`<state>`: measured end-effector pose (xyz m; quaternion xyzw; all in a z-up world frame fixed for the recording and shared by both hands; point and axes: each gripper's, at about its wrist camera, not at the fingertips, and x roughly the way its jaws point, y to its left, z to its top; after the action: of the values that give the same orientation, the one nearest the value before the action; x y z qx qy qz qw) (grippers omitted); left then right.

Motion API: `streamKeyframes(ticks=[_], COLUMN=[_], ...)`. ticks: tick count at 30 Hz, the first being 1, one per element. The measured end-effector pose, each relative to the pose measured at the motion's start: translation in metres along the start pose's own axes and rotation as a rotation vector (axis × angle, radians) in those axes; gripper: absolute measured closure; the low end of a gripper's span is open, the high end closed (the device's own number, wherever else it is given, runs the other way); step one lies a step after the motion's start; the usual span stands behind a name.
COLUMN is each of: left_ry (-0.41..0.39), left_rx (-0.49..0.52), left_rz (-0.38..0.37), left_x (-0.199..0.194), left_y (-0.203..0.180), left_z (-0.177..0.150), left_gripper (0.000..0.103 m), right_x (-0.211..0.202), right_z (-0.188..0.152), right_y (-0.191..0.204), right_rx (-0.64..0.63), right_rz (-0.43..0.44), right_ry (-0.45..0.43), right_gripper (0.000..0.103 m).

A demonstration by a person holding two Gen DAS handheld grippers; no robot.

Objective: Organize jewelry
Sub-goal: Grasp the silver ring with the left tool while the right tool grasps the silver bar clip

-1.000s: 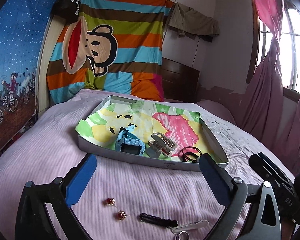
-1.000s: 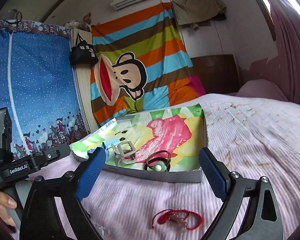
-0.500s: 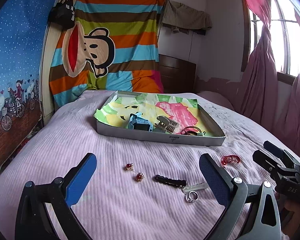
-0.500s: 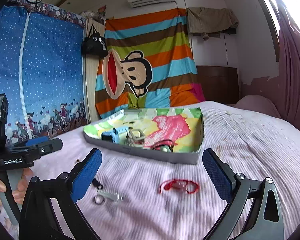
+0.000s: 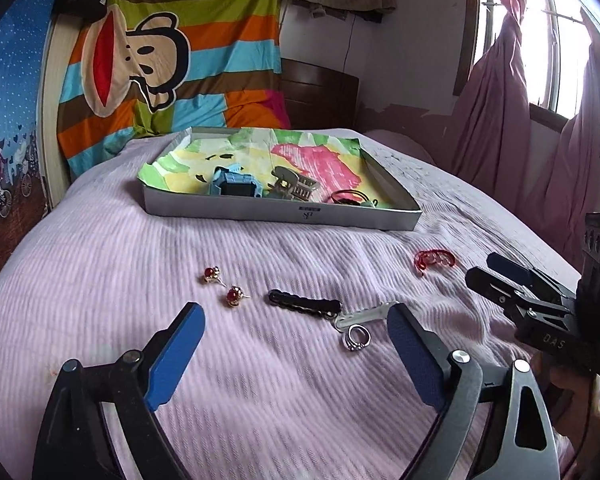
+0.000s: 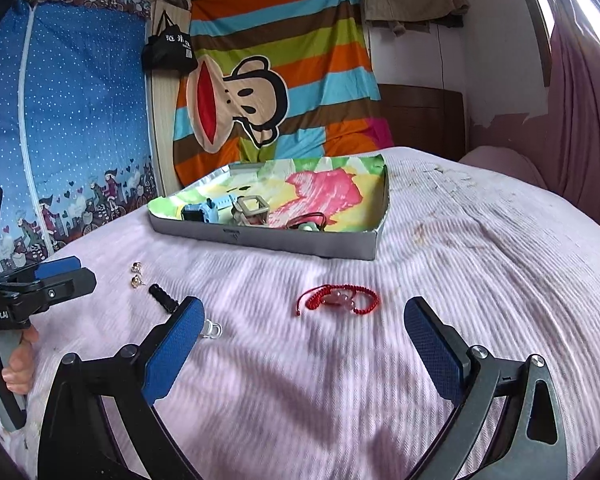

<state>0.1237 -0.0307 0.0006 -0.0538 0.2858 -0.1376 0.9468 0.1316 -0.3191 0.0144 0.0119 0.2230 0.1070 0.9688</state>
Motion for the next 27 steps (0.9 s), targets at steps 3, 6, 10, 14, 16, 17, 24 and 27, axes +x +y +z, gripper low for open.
streamKeyframes(ticks=[3,6,10,14,16,17,24,27], left_ry=[0.032,0.064,0.114,0.165,0.189,0.201,0.250,0.264], left_rx=[0.004,0.007,0.011,0.019,0.020,0.020,0.002,-0.019], left_rz=[-0.031,-0.071,-0.118,-0.149,-0.155,-0.159,-0.166,-0.164], left_x=[0.006,0.012,0.021,0.031,0.036,0.038,0.051,0.055], left_y=[-0.002,-0.005,-0.008,-0.011,-0.013,-0.014,-0.019,-0.018], left_z=[-0.002,-0.004,-0.005,-0.007,-0.008,-0.008,-0.009,-0.010], left_gripper=[0.023,0.032,0.045,0.059,0.064,0.067,0.076,0.079], right_x=[0.005,0.012,0.019,0.026,0.029,0.030,0.038,0.041], right_z=[-0.003,-0.006,-0.009,-0.012,-0.014,-0.014,-0.017,-0.017], right_y=[0.000,0.003,0.008,0.016,0.019,0.021,0.033,0.038], right_rx=[0.001,-0.001,-0.014,-0.039,-0.052,-0.058,-0.081,-0.088], right_rz=[0.007,0.020,0.055,0.098,0.116,0.123,0.174,0.197], right_ry=[0.024,0.051,0.080,0.111,0.124,0.130,0.154,0.162], right_gripper=[0.031,0.037,0.048,0.060,0.068,0.069,0.082,0.084])
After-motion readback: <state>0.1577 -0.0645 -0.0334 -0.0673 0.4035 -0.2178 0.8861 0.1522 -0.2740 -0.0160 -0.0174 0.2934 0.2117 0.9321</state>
